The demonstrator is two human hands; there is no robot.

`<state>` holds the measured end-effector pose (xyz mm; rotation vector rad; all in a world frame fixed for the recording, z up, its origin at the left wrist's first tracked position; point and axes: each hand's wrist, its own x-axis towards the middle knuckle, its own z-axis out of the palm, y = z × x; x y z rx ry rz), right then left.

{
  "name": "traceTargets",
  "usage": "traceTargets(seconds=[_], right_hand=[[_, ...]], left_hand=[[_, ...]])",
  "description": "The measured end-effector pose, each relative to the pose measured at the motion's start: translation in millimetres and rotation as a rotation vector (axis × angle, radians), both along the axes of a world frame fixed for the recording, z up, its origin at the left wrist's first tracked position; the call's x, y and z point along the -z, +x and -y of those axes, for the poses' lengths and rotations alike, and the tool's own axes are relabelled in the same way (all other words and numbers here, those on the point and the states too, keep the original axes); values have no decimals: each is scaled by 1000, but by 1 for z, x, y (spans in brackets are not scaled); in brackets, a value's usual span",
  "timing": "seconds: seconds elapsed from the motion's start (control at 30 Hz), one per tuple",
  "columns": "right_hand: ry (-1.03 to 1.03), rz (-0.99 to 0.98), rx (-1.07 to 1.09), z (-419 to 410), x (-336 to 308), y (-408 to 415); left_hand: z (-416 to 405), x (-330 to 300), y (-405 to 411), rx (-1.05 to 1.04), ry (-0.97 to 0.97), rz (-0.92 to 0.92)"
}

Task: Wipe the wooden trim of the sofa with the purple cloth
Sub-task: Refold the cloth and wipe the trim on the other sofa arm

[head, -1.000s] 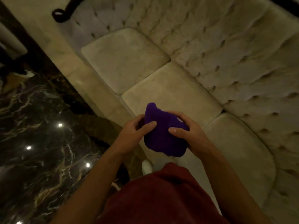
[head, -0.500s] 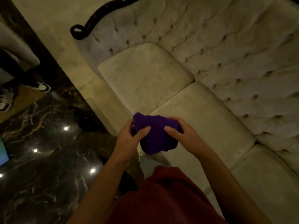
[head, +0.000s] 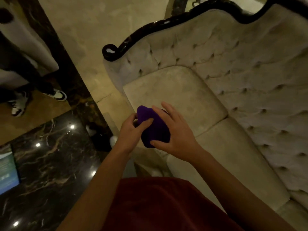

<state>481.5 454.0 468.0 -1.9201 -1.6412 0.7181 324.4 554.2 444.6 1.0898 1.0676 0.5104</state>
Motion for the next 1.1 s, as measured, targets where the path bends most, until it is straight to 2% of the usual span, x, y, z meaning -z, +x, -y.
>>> traceTargets(seconds=[0.17, 0.3, 0.47, 0.7, 0.9, 0.97, 1.1], right_hand=[[-26, 8, -30, -121, 20, -5], [-45, -26, 63, -218, 33, -15], [14, 23, 192, -315, 35, -28], [51, -5, 267, -412, 45, -21], [-156, -204, 314, -475, 65, 17], [-180, -219, 346, -500, 74, 34], [-195, -103, 450, -541, 96, 59]], left_hand=[[-122, 5, 1, 118, 13, -16], [-238, 10, -3, 196, -11, -44], [-359, 7, -5, 278, -20, -91], [-472, 9, 29, 471, -36, -146], [-532, 25, 52, 608, -141, -248], [-555, 33, 56, 579, -173, -250], [-596, 58, 44, 401, -137, -320]])
